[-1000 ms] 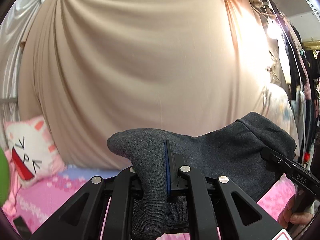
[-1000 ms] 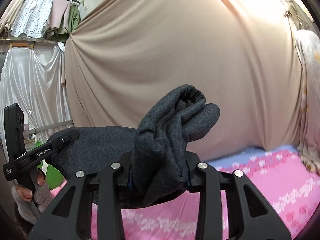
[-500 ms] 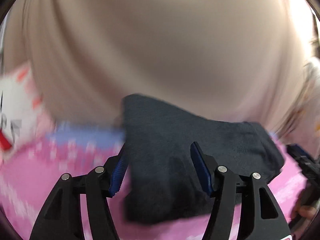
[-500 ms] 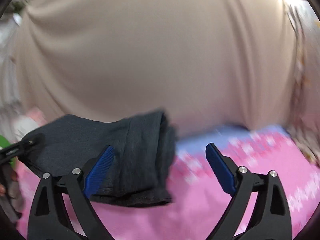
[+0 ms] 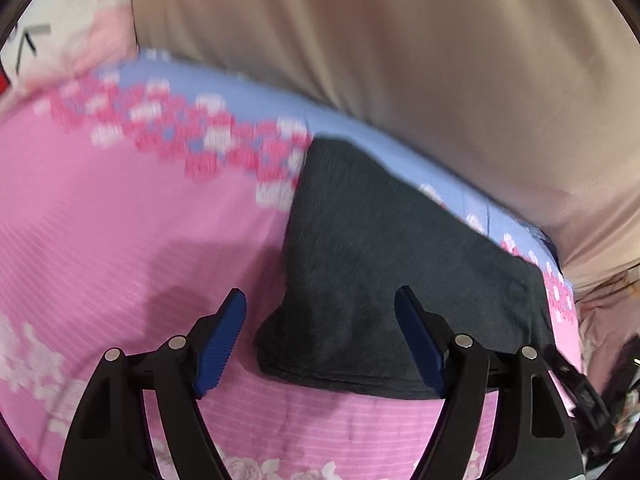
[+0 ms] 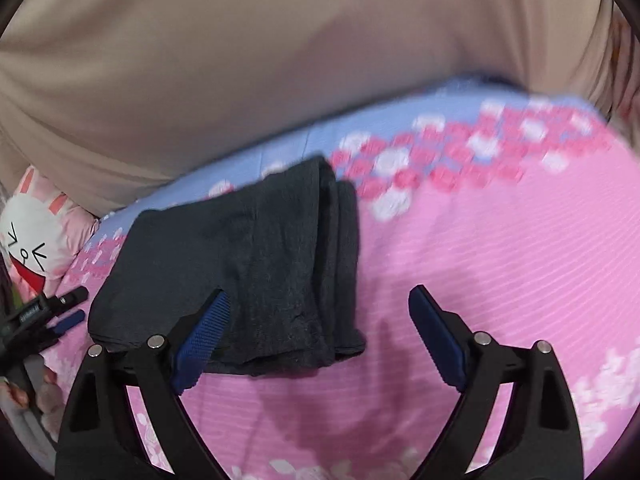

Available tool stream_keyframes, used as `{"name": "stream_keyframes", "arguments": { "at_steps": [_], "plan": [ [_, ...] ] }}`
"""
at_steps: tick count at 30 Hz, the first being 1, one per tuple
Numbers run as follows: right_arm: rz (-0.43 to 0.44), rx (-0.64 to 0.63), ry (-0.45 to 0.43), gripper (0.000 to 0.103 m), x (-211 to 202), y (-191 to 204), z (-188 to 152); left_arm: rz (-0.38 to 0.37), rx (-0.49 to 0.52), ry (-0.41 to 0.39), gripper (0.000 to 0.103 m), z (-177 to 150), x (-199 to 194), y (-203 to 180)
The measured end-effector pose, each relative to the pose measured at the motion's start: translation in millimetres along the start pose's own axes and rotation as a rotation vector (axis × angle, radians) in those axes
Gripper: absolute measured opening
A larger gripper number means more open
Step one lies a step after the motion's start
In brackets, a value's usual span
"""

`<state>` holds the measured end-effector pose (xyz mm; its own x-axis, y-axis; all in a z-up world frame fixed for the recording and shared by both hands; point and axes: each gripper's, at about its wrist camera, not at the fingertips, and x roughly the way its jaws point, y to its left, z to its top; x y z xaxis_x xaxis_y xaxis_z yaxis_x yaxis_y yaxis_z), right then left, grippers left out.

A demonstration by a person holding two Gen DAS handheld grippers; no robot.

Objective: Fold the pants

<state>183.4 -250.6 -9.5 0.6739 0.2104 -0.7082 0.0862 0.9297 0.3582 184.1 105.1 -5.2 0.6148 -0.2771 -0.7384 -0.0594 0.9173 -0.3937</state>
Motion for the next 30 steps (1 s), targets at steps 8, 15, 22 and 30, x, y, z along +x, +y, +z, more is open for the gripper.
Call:
{"name": "stream_keyframes", "arguments": {
  "at_steps": [8,15,22,30],
  "plan": [
    [-0.094,-0.091,-0.014,0.041,6,9,0,0.088,0.150,-0.103,0.074,-12,-7,-23],
    [-0.125,-0.076,-0.216,0.050,-67,19,-15,0.204,0.254,-0.200,0.074,-35,-17,-33],
    [-0.158,-0.130,-0.227,0.069,-98,37,-72,0.244,0.352,-0.255,0.079,-78,-47,-47],
    [-0.190,-0.194,-0.254,0.090,-109,59,-116,0.269,0.367,-0.335,0.087,-120,-77,-50]
  ]
}}
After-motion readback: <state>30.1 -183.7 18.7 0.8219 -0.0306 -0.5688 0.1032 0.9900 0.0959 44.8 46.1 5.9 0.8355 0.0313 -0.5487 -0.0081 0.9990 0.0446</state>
